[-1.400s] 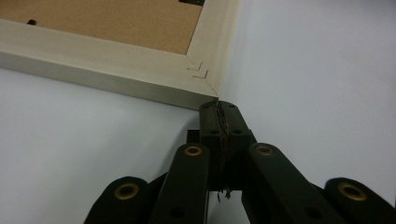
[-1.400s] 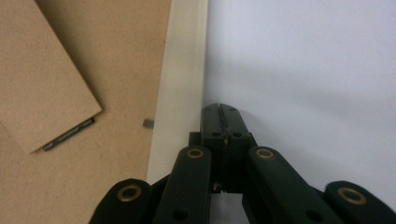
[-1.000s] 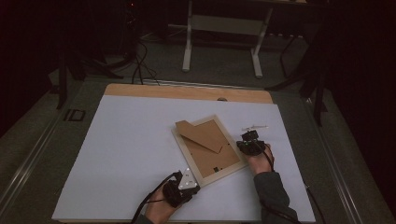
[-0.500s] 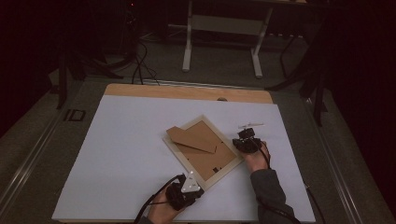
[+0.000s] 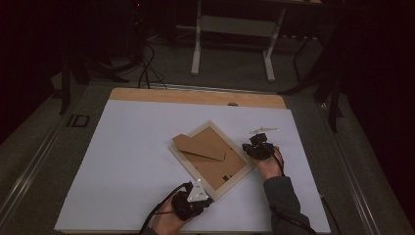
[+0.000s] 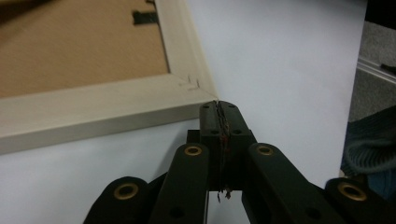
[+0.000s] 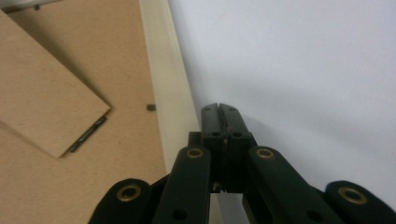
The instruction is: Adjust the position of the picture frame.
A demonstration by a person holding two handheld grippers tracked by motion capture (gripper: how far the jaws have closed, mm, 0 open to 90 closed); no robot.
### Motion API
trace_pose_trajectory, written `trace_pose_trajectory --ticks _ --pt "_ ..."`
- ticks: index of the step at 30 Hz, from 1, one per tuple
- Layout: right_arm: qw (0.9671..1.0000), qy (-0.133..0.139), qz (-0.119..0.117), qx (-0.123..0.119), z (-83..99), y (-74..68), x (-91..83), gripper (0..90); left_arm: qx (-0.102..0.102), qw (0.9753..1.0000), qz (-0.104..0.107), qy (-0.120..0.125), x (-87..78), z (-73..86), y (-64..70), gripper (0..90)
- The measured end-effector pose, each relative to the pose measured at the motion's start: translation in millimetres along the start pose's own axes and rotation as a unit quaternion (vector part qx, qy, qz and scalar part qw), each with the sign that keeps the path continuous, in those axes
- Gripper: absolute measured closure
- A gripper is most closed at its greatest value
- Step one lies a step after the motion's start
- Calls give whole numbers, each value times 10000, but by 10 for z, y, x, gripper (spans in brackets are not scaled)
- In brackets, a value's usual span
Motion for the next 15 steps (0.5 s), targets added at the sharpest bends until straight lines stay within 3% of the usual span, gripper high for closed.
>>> trace_pose_trajectory --ticks 8,15 --pt "9997 124 -59 -192 -105 -126 -118 892 -206 9992 -232 257 -253 -101 -263 900" --pt "9991 191 -142 -348 -133 -211 -236 882 -393 9965 -503 548 -514 -278 -593 900"
Point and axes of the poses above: each handheld gripper's, and its own axes: x roughly forward along the jaws, z roughly out of its underside, y roughly to its right, the point moved 9 cm from there along x, roughly forward along the jaws
